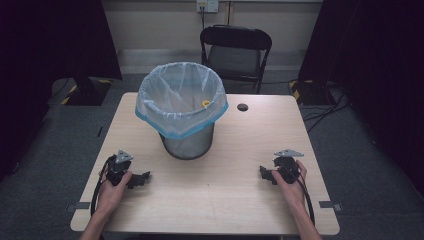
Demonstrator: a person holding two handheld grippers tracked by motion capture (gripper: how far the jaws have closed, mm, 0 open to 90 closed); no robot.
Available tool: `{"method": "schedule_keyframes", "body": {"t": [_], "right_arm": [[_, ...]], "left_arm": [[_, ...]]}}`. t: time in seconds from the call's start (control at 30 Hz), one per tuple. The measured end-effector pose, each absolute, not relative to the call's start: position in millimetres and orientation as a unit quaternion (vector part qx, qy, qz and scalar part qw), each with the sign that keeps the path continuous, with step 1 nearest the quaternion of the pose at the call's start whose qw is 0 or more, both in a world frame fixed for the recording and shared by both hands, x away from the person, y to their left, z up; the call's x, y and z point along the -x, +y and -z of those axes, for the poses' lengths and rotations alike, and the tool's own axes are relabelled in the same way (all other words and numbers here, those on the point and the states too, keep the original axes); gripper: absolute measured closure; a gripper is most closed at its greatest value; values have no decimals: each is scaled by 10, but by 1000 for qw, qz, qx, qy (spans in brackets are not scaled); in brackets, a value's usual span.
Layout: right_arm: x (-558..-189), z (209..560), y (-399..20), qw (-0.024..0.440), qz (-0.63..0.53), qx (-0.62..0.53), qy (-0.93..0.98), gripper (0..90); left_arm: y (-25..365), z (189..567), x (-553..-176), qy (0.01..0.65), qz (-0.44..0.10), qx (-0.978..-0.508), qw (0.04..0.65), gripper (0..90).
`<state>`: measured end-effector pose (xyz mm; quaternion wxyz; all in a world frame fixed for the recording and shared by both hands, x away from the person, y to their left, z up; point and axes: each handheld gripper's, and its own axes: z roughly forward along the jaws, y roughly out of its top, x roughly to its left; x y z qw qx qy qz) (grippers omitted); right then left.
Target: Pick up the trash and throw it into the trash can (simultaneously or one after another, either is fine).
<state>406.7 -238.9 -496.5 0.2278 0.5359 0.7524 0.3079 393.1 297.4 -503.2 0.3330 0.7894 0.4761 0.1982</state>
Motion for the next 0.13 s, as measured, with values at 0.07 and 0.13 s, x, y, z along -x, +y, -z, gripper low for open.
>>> {"method": "schedule_keyframes", "body": {"t": [0.07,0.13], "right_arm": [[-4061,4974,-2380,233,-310,-539,748,125],[-4055,4984,-2373,236,-313,-539,746,118]], "left_arm": [[2974,5032,-3931,476,-198,-789,333,0],[2974,5032,-3931,476,-198,-790,333,0]]}}
